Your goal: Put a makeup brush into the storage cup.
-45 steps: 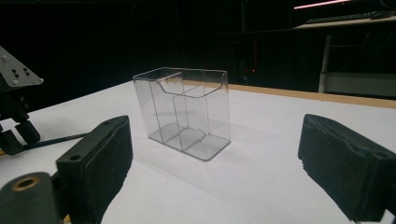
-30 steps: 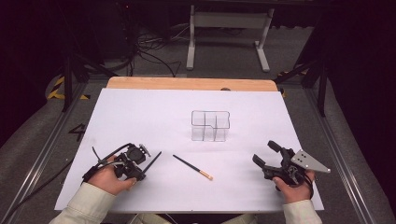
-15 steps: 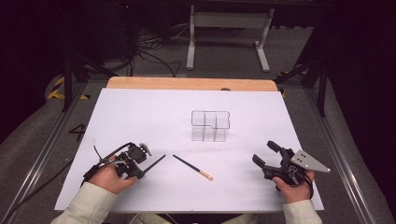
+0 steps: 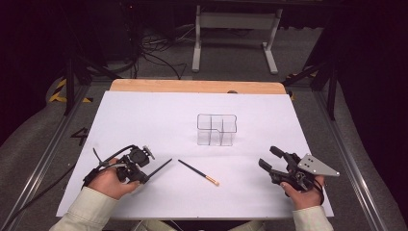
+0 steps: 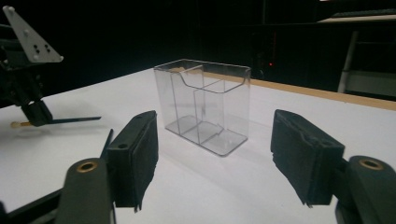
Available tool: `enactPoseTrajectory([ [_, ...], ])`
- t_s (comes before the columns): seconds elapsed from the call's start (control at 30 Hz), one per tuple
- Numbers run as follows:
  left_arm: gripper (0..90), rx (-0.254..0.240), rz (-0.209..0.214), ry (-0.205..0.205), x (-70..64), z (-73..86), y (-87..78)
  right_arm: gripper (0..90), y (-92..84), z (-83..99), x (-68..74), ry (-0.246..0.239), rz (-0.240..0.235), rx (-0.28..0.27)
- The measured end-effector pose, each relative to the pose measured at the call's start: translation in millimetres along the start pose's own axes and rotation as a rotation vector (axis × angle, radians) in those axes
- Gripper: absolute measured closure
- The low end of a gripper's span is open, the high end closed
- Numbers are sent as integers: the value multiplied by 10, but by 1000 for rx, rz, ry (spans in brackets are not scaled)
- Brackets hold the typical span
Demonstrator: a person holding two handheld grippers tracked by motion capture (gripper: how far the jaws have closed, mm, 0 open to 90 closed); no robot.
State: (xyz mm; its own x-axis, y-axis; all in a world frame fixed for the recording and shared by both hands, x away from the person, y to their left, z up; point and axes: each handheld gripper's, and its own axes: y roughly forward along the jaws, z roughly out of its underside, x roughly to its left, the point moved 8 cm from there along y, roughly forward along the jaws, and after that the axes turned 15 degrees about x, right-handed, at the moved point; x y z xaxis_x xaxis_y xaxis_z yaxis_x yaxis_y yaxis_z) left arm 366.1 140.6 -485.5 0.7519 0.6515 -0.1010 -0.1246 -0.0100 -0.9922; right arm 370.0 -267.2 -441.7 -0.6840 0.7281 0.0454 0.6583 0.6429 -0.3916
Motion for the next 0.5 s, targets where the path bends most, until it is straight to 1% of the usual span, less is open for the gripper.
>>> enactPoseTrajectory([
  [0.07, 826, -15, 3, 18, -23, 2, -60, 336, 3, -11, 19, -16, -4, 6],
  [0.1, 826, -18, -5, 35, -29, 4, -96, 337, 5, -13, 24, -22, -3, 9],
  [0.13, 826, -27, 2, 48, -45, 3, -135, 339, 9, -18, 35, -29, -8, 9],
  [0.17, 826, -27, 2, 48, -45, 3, -135, 344, 12, -24, 48, -38, -11, 11],
  [0.2, 826, -32, 4, 63, -55, 2, -164, 361, 14, -28, 63, -40, -18, 12],
  [0.23, 826, -48, 0, 84, -77, -8, -220, 362, 17, -33, 79, -45, -29, 15],
  [0.27, 826, -52, -3, 97, -89, -12, -248, 363, 19, -37, 94, -49, -34, 18],
  [0.33, 826, -66, 7, 124, -132, -21, -306, 363, 22, -46, 121, -61, -45, 23],
  [0.4, 826, -80, 6, 171, -177, -44, -368, 361, 18, -56, 141, -74, -47, 26],
  [0.43, 826, -80, 6, 171, -177, -44, -368, 361, 18, -56, 141, -74, -47, 26],
  [0.47, 826, -88, 1, 208, -219, -72, -413, 362, 6, -72, 165, -83, -54, 28],
  [0.5, 826, -89, 0, 226, -246, -86, -428, 361, -2, -79, 176, -89, -58, 29],
])
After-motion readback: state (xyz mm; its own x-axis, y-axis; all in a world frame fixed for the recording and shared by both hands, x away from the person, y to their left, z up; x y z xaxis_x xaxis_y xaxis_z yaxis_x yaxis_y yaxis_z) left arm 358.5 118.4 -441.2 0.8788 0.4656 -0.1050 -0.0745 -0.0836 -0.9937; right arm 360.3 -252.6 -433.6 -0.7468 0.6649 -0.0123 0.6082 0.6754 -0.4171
